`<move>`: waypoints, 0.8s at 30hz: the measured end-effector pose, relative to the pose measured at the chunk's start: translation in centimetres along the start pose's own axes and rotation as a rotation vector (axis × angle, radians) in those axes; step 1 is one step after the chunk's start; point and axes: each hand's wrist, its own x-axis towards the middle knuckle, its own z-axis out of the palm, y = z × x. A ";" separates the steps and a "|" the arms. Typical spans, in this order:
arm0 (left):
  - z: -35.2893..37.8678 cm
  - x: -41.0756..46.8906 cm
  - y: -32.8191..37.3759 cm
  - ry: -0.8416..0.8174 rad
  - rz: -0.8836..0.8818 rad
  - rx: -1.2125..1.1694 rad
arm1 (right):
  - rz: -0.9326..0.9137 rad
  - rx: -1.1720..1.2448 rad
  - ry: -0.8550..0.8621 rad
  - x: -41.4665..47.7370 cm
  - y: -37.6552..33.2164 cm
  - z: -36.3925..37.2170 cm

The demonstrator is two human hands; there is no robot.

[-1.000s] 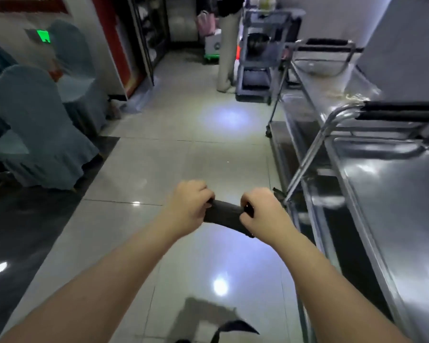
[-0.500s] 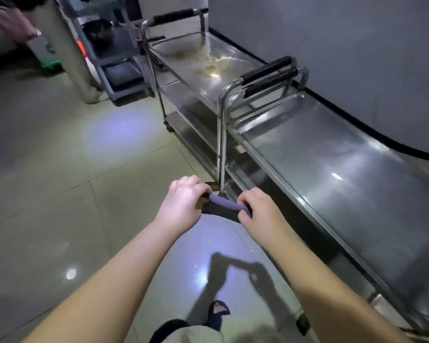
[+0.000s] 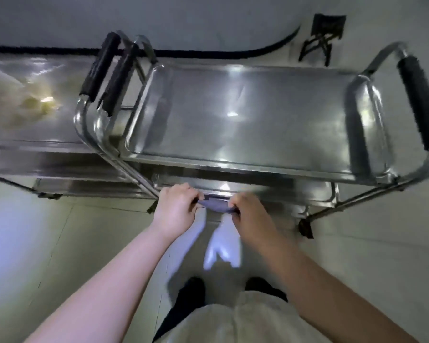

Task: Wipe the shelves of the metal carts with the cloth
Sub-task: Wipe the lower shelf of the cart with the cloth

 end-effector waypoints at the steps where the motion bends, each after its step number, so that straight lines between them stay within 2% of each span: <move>1: 0.7 0.4 -0.4 -0.026 0.043 -0.007 | 0.068 0.014 0.042 -0.6 0.3 0.9; 5: 3.7 1.9 -1.7 -0.080 0.179 -0.039 | 0.313 0.060 0.136 -2.1 0.9 3.6; 9: 6.8 3.5 -1.5 -0.181 0.206 -0.054 | 0.466 0.083 0.146 -2.7 3.0 4.9; 13: 11.4 5.4 -0.4 -0.229 0.172 -0.153 | 0.529 0.032 0.116 -2.0 7.8 5.9; 17: 18.1 10.9 1.2 -0.255 0.128 -0.185 | 0.491 -0.041 0.127 0.9 15.2 6.0; 20: 23.7 17.8 4.5 -0.124 0.187 -0.174 | 0.532 -0.199 0.246 5.2 23.1 4.8; 22: 27.7 21.9 7.0 -0.011 0.221 -0.121 | 0.542 -0.330 0.397 7.6 28.1 3.7; 24: 31.8 24.7 8.4 0.095 0.244 -0.067 | 0.436 -0.408 0.592 8.7 32.3 3.6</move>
